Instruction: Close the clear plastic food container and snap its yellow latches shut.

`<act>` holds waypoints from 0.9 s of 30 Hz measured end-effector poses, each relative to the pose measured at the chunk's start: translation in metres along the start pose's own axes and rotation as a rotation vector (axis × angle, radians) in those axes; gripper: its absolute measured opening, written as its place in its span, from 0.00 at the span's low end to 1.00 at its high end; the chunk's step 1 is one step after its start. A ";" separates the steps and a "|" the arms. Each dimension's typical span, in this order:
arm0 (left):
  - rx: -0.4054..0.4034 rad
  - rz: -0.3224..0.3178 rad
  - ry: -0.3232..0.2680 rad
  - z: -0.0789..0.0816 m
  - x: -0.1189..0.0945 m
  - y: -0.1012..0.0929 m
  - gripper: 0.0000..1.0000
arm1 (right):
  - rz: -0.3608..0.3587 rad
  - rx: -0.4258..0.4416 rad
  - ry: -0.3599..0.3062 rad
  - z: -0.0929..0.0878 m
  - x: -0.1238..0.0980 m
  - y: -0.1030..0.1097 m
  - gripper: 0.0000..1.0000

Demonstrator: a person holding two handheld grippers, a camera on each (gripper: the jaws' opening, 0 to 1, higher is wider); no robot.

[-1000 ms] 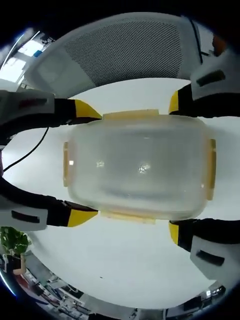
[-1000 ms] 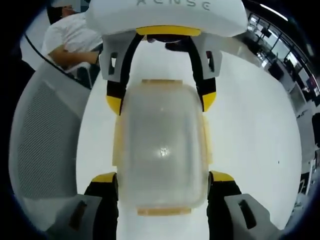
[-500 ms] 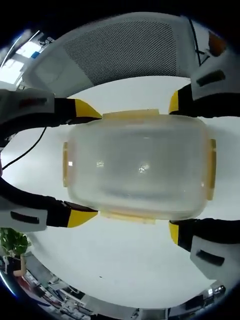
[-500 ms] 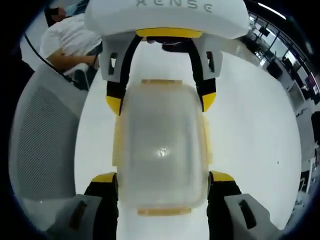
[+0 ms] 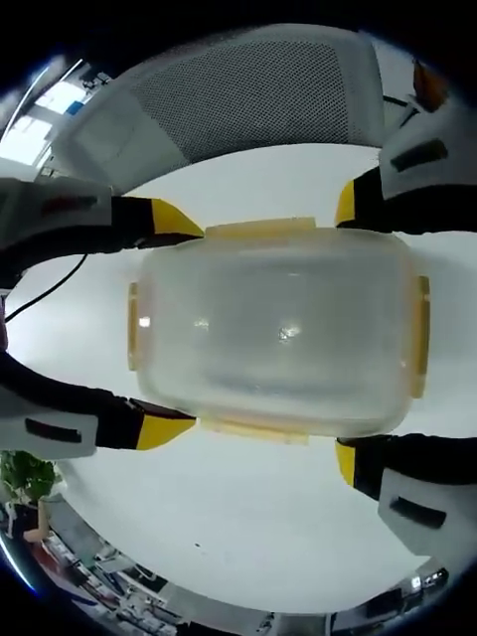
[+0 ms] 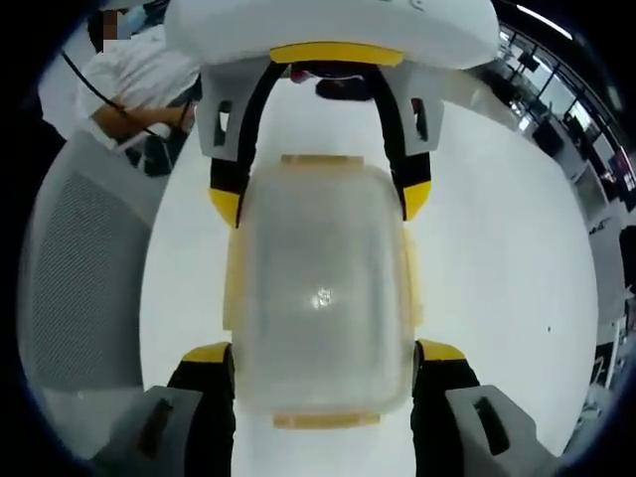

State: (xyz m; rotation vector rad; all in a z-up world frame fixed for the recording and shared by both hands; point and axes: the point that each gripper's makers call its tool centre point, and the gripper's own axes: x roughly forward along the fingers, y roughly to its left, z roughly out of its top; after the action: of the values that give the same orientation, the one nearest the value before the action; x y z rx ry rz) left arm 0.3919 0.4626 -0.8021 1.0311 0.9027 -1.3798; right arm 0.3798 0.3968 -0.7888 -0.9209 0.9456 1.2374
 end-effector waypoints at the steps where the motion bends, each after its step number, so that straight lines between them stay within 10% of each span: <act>1: -0.001 0.001 0.000 0.000 0.000 0.002 0.83 | 0.000 0.000 -0.002 0.000 0.000 -0.002 0.72; 27: 0.006 0.002 -0.010 0.001 0.001 0.031 0.83 | -0.006 0.010 -0.006 -0.001 0.000 -0.031 0.72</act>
State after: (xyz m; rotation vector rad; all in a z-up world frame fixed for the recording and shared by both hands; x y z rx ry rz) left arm 0.4224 0.4592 -0.8016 1.0282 0.8904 -1.3855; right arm 0.4102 0.3933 -0.7876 -0.9116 0.9431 1.2284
